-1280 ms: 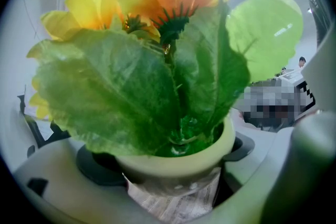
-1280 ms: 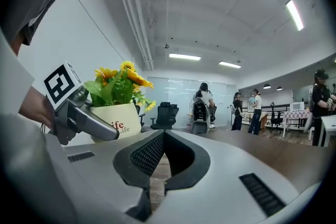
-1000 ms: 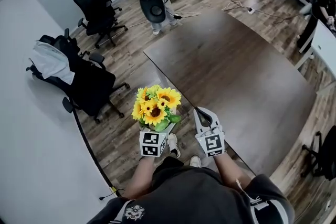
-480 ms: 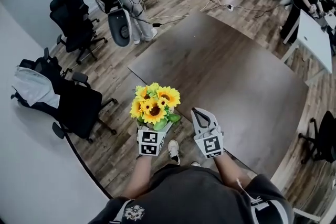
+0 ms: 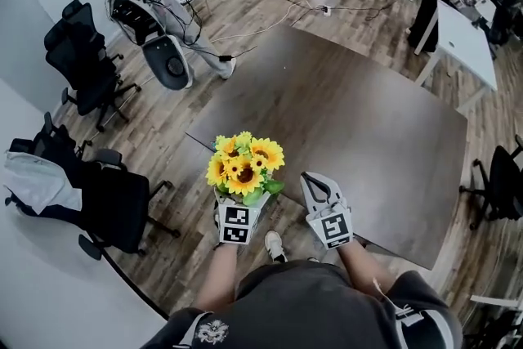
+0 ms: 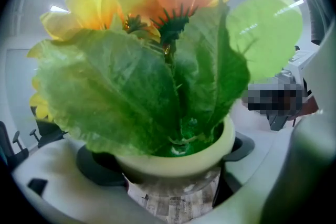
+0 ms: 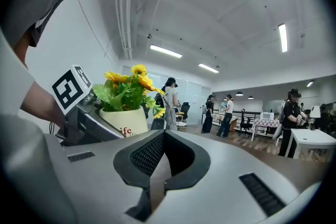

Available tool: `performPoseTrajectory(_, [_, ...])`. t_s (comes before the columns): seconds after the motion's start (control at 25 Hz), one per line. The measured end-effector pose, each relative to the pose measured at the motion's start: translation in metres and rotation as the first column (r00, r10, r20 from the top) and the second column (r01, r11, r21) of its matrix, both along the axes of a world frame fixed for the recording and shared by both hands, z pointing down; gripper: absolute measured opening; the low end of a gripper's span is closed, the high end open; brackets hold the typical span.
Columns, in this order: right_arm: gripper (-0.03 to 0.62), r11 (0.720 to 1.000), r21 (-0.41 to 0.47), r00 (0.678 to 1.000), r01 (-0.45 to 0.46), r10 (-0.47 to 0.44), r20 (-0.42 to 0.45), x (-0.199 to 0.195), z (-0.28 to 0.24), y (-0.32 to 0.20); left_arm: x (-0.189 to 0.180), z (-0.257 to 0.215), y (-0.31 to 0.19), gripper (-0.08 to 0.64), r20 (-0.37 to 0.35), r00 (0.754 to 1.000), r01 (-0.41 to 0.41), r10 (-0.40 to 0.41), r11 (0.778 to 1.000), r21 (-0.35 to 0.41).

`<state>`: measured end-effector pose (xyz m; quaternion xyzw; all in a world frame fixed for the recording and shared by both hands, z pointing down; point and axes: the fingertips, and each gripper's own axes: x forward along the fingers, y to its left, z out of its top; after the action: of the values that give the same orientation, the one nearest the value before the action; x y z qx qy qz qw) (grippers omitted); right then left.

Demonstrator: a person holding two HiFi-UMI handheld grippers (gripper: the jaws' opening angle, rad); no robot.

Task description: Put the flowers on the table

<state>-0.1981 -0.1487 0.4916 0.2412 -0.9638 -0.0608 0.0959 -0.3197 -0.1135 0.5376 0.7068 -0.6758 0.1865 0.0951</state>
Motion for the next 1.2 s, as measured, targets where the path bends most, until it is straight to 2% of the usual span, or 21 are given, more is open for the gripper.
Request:
performPoseTrajectory(0.36, [0.023,0.997,0.034,0.997,-0.066,0.067,-0.032,-0.023,0.000,-0.001,-0.017,0.000,-0.035,0.541,-0.016,0.993,-0.118,0.119,0.993,0.020])
performPoseTrajectory(0.56, [0.023,0.992,0.046,0.992,-0.119,0.121,-0.038,-0.021,0.006,-0.010,-0.010,0.004,-0.052,0.541,-0.017,0.982,-0.187,0.188,0.982,0.023])
performPoseTrajectory(0.76, [0.023,0.981,0.026,0.980,-0.192,0.193,-0.039,0.003,0.011,-0.031,0.014,0.009,-0.075,0.541,-0.032,0.968,-0.249,0.249,0.969,0.011])
performPoseTrajectory(0.92, [0.023,0.969,0.018,0.969,-0.245,0.246,-0.039,0.040,0.015,-0.064,0.050,0.012,-0.109,0.541,-0.034,0.956,-0.291,0.291,0.957,0.001])
performPoseTrajectory(1.2, [0.023,0.946,0.016,0.945,-0.325,0.325,-0.037,0.064,0.015,-0.089,0.071,0.022,-0.138,0.541,-0.008,0.939,-0.344,0.344,0.939,-0.021])
